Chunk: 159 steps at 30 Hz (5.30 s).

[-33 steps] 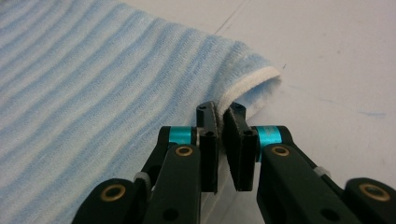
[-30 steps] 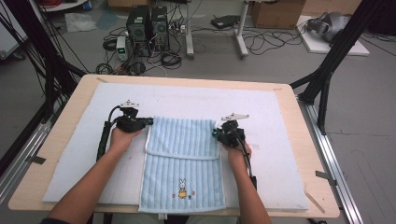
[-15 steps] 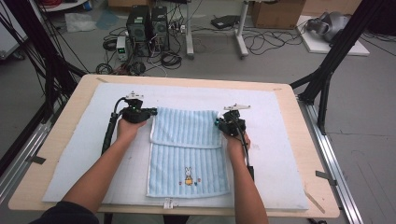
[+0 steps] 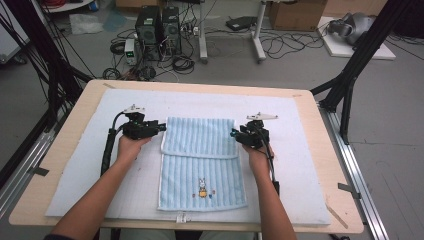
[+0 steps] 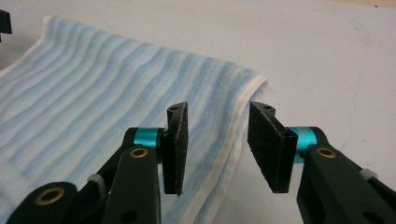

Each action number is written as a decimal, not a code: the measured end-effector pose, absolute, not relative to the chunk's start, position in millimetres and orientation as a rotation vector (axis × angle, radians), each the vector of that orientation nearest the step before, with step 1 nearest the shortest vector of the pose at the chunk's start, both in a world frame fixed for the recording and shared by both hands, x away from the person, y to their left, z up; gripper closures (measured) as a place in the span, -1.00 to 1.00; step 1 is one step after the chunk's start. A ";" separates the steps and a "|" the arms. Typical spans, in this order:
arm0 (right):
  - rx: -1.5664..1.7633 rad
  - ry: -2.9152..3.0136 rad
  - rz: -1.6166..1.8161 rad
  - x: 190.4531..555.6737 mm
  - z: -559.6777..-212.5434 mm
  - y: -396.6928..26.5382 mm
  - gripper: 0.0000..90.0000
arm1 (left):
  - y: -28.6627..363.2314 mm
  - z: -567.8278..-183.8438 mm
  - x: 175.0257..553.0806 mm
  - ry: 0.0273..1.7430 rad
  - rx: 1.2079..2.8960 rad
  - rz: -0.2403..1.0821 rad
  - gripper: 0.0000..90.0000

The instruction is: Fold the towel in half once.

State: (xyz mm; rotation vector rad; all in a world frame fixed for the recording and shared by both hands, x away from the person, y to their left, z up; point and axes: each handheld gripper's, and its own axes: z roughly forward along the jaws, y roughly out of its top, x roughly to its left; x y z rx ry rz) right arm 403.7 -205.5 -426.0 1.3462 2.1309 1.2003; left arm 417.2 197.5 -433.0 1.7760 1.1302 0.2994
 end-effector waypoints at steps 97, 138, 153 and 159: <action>1.077 2.439 1.108 283.9 -437.4 -203.5 0.76 | 177.5 -446.4 296.4 0.844 1.963 0.109 0.91; 1.337 2.219 1.119 365.3 -432.1 -205.7 0.54 | 190.7 -437.5 396.6 1.082 1.828 0.274 0.19; 1.415 2.126 1.096 386.3 -438.9 -211.6 0.12 | 173.1 -451.3 411.1 1.090 1.947 0.347 0.53; 1.400 2.196 1.101 406.4 -448.3 -198.2 0.35 | 178.2 -452.3 424.0 1.120 1.903 0.298 0.94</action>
